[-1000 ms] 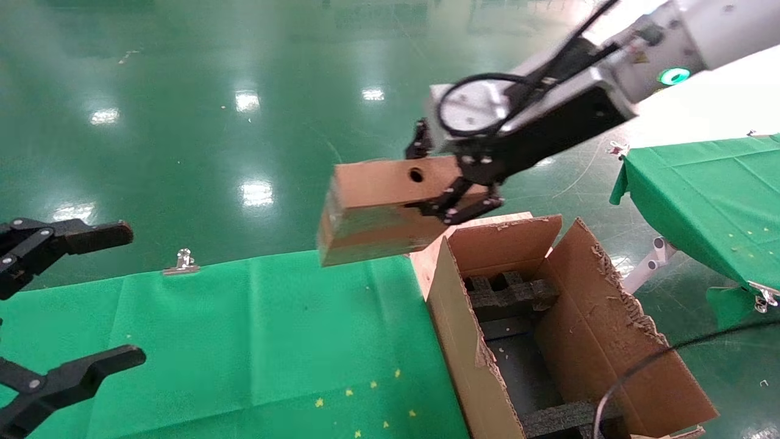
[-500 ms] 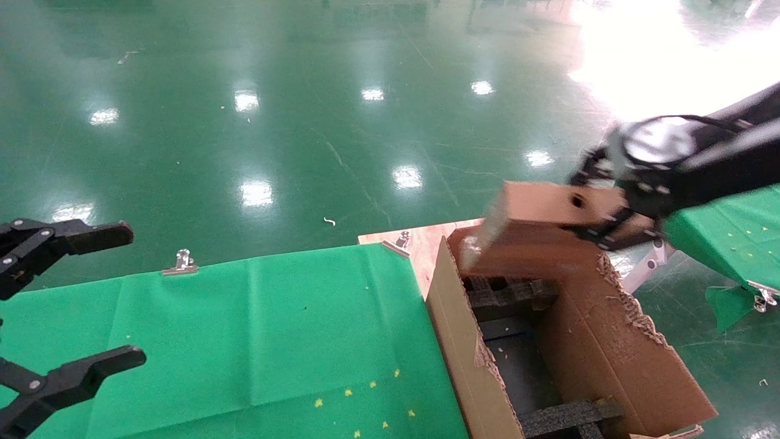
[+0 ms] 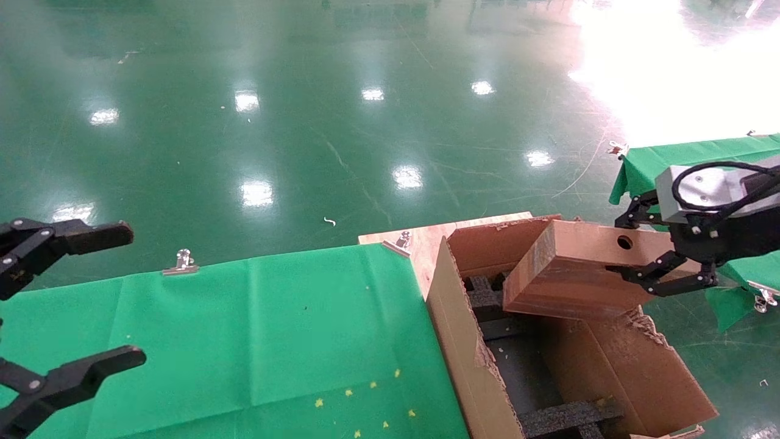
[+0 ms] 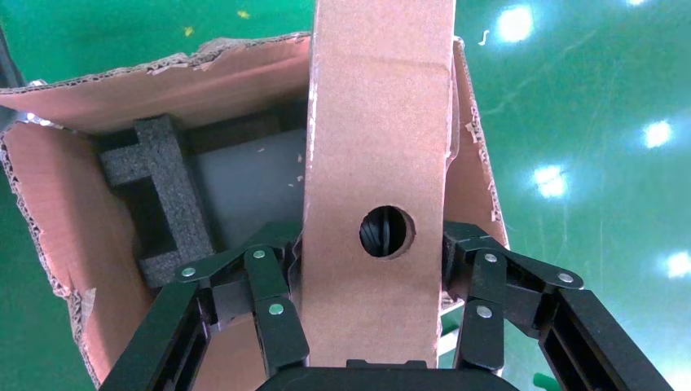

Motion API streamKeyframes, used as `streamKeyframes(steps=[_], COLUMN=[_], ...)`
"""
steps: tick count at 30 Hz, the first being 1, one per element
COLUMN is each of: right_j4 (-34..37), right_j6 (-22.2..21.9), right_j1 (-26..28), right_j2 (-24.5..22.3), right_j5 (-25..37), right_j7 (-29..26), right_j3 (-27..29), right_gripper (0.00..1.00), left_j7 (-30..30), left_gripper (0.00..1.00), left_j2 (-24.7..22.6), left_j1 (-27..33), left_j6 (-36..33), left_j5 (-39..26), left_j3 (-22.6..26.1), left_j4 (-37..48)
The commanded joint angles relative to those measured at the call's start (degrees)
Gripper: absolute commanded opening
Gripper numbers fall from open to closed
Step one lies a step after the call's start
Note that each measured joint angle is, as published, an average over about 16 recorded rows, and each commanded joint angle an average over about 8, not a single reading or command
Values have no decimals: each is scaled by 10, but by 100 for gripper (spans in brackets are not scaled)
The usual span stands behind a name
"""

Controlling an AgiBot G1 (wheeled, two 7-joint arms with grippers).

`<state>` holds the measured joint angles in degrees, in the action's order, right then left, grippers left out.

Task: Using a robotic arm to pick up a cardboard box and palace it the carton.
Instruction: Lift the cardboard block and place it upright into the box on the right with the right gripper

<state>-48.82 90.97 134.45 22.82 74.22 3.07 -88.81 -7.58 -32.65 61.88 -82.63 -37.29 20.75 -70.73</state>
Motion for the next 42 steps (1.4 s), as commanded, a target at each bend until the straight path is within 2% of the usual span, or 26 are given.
streamKeyframes(steps=[1,7,11,18,23,31,36,42], right_j4=[0,2,-7,-103,-187,-266,-285,-287], right_j6=[0,-16,-55,-139,-166,-209,-222,-224], right_j1=[1,-8,-22,-49,-58,-72,-76,-77], right_j2=[-1,1,-7,-58,-107,-159,-169,-168], right_j5=[-3,-7,-11,9,20,74,102,108], right_j7=[1,-16,-70,-254,-417,-678,-764,-777], right_j3=[-5,-2,-7,-22,-33,-53,-60,-61], right_gripper=[0,0,0,0,0,0,0,0], left_j7=[0,0,0,0,0,0,0,0], left_gripper=[100,100,100,100,100,100,100,100], left_j2=[0,0,0,0,0,0,0,0], left_j1=[0,0,0,0,0,0,0,0], left_j6=[0,0,0,0,0,0,0,0], left_j5=[0,0,0,0,0,0,0,0], left_j3=[0,0,0,0,0,0,0,0], left_j4=[0,0,0,0,0,0,0,0])
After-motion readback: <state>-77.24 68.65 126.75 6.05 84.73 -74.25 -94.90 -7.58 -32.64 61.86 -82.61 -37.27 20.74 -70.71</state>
